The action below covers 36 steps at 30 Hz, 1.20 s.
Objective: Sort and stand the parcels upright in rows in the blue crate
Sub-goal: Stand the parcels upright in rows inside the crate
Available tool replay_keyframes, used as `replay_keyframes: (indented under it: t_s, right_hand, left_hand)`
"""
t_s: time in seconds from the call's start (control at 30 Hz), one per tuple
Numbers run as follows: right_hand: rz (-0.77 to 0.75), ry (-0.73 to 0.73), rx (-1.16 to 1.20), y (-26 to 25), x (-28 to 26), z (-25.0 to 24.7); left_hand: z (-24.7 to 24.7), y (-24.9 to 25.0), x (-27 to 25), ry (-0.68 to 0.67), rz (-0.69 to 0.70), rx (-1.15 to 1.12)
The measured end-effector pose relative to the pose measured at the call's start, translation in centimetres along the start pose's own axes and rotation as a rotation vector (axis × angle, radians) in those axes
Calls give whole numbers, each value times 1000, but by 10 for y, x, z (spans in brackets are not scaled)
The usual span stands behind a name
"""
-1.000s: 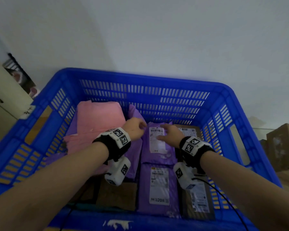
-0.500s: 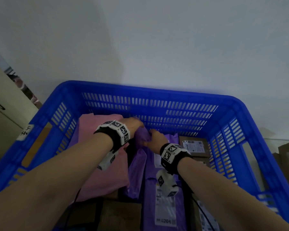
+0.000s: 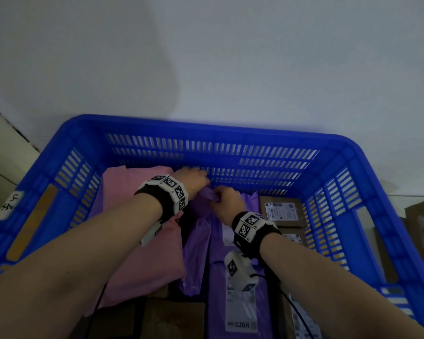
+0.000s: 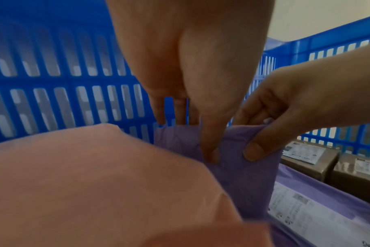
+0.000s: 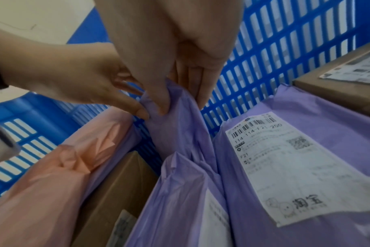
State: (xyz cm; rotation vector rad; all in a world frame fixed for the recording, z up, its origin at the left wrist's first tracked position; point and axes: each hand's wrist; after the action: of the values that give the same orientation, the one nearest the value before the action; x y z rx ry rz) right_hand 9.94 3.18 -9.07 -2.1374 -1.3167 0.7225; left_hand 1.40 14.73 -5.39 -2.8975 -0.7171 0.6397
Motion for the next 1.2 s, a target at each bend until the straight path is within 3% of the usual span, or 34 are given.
replay_keyframes:
  t_s: [0.2,0.5,0.63,0.8,0.93,1.03,1.1,1.2]
  right_hand:
    - [-105,54,-8,-12,-18,-26]
    - [-308,212,26,-42,-50,-84]
    - [-393,281,59,-48,-66,-99]
    - [-513,366,-59,-54,-93,-111]
    - [-707,427,-207,-53,-114,-121]
    - [-862,500,-359,-51,-127,-123]
    - [-976,554,-466,-50,-133,-122]
    - [-1087,576,-579,-49,-136,-121]
  left_hand:
    - [-34,-1,-23,20,-25,-81]
    - [-85,-3,-79,247,-91,-313]
    - [-93,5,-99,359,-69,-393]
    - [-98,17,-123,465,-8,-558]
    - [-95,16,-139,403,-90,-917]
    - [-99,19,-141,356,-303,-1279]
    - [-98,19,-142,213,-450,-1466]
    - [-92,19,-148,-77,-438,-1675]
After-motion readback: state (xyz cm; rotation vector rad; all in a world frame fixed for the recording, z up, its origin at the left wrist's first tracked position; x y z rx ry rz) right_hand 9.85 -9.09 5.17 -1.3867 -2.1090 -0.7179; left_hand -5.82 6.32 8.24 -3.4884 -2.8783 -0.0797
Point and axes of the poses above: each hand's wrist, its own x-axis towards the middle knuckle, its own z-axis out of the palm, y = z × x, and after that the axes turned 7 degrees about -z, right-handed
